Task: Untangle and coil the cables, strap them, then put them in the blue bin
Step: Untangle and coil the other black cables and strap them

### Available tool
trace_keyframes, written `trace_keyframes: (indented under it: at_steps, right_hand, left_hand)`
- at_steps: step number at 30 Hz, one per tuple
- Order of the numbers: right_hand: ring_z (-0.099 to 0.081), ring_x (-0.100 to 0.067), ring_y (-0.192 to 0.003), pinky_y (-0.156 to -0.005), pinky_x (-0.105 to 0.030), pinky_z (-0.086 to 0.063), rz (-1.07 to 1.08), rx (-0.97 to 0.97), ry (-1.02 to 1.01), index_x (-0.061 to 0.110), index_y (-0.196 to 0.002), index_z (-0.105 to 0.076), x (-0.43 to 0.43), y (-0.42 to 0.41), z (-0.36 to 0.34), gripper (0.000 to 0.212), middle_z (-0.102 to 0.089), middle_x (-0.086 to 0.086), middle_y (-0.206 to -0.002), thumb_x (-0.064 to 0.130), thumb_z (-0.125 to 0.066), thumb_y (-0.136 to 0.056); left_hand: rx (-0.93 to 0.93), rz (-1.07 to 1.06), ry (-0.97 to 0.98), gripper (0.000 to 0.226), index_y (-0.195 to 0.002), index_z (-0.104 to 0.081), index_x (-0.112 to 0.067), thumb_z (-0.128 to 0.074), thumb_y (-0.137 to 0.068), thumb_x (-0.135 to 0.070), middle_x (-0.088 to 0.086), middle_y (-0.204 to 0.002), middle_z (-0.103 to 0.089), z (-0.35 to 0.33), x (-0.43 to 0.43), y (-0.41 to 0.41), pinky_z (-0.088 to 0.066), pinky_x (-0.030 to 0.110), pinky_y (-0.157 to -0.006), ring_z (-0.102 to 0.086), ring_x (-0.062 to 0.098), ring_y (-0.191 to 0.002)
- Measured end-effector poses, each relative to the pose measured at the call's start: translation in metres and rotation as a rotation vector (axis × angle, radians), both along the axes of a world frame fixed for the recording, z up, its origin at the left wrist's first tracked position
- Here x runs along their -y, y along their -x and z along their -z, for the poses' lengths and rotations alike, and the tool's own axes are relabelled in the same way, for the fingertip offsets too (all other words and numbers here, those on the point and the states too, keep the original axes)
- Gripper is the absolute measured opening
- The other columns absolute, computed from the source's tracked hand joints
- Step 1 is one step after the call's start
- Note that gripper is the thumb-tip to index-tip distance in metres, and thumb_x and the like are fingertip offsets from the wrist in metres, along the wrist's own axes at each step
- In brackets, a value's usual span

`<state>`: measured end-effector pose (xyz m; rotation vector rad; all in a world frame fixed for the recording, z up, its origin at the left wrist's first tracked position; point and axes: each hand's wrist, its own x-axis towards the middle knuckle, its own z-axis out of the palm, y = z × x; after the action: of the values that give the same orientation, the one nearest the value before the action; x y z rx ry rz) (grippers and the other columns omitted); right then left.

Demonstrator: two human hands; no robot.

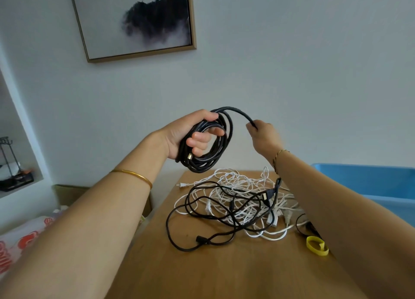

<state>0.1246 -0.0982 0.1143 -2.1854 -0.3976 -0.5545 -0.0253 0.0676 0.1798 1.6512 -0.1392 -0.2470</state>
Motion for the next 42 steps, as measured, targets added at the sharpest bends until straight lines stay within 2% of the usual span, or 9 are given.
trace_keyframes:
  at_steps: [4,7,13,16,21,25,31,37,42]
  right_hand:
    - [-0.057,-0.03,-0.1,-0.076,-0.032,-0.043,-0.091,-0.063,-0.002,0.013,-0.12,-0.056,-0.007,0.007,-0.001,0.028,-0.06,-0.012,-0.113,0.021,-0.037,-0.1]
    - [-0.058,-0.027,-0.104,-0.072,-0.028,-0.042,-0.141,-0.152,0.005,0.013,-0.127,-0.05,-0.009,0.011,0.005,0.033,-0.06,-0.014,-0.12,0.009,-0.035,-0.098]
    - [-0.058,-0.018,-0.077,-0.05,-0.018,-0.041,-0.287,-0.333,0.04,0.01,-0.125,-0.048,-0.009,0.023,0.033,0.033,-0.064,-0.016,-0.104,0.003,-0.033,-0.097]
    - [-0.058,-0.02,-0.065,-0.05,-0.024,-0.046,-0.335,-0.395,0.026,0.014,-0.123,-0.049,-0.01,0.022,0.047,0.029,-0.061,-0.009,-0.083,0.008,-0.035,-0.098]
    - [-0.039,-0.01,-0.055,-0.045,-0.019,-0.032,-0.216,-0.341,-0.316,0.006,-0.116,-0.058,-0.002,0.012,0.044,0.025,-0.046,0.001,-0.067,0.015,-0.043,-0.098]
    - [-0.03,-0.009,-0.051,-0.043,-0.016,-0.026,-0.208,-0.371,-0.609,0.008,-0.117,-0.059,0.014,0.002,0.038,0.034,-0.04,0.002,-0.066,0.0,-0.037,-0.093]
    - [-0.054,-0.02,-0.058,-0.055,-0.027,-0.047,-0.248,-0.266,-0.312,0.001,-0.108,-0.061,0.028,-0.002,0.046,0.031,-0.055,-0.009,-0.07,-0.008,-0.035,-0.092]
    - [-0.058,-0.024,-0.08,-0.065,-0.031,-0.047,-0.029,0.097,0.759,0.01,-0.115,-0.053,0.022,0.011,0.04,0.029,-0.059,-0.007,-0.095,-0.004,-0.04,-0.092]
    - [-0.052,-0.026,-0.077,-0.063,-0.029,-0.041,0.105,0.142,0.711,0.007,-0.11,-0.054,0.014,0.011,0.026,0.026,-0.054,-0.009,-0.088,-0.005,-0.042,-0.091]
  left_hand:
    - [0.038,0.064,0.143,0.034,-0.084,-0.06,-0.008,-0.05,-0.079,-0.04,-0.012,-0.034,-0.031,-0.007,0.009,-0.002,-0.03,0.015,-0.034,-0.028,0.001,-0.026]
    - [0.061,0.043,0.235,0.033,-0.083,-0.06,-0.009,-0.052,-0.077,-0.041,-0.012,-0.034,-0.033,-0.011,0.013,-0.003,-0.033,0.014,-0.035,-0.029,0.002,-0.026]
    - [0.121,-0.19,0.637,0.027,-0.077,-0.057,-0.009,-0.051,-0.087,-0.034,-0.012,-0.036,-0.034,-0.021,0.015,-0.009,-0.033,0.011,-0.038,-0.031,0.003,-0.028]
    - [0.141,-0.314,0.788,0.025,-0.071,-0.056,-0.01,-0.055,-0.085,-0.03,-0.012,-0.039,-0.036,-0.022,0.013,-0.012,-0.033,0.013,-0.039,-0.031,0.003,-0.031]
    - [0.128,-0.405,0.595,0.027,-0.071,-0.053,-0.012,-0.057,-0.086,-0.034,-0.011,-0.041,-0.034,-0.015,0.011,-0.011,-0.031,0.012,-0.04,-0.029,0.003,-0.032]
    - [0.112,-0.475,0.427,0.03,-0.069,-0.053,-0.011,-0.059,-0.087,-0.034,-0.008,-0.042,-0.036,-0.008,0.009,-0.01,-0.031,0.012,-0.037,-0.029,0.005,-0.031]
    - [0.101,-0.525,0.349,0.03,-0.069,-0.052,-0.011,-0.06,-0.086,-0.034,-0.007,-0.042,-0.038,-0.003,0.007,-0.013,-0.032,0.012,-0.038,-0.03,0.006,-0.031]
    - [0.067,-0.572,0.255,0.025,-0.072,-0.053,-0.012,-0.062,-0.085,-0.032,-0.005,-0.043,-0.043,0.005,0.01,-0.02,-0.034,0.013,-0.039,-0.034,0.008,-0.032]
    - [-0.018,-0.507,0.174,0.022,-0.074,-0.053,-0.012,-0.062,-0.085,-0.029,-0.001,-0.05,-0.056,0.02,0.02,-0.021,-0.036,0.013,-0.037,-0.035,0.007,-0.032]
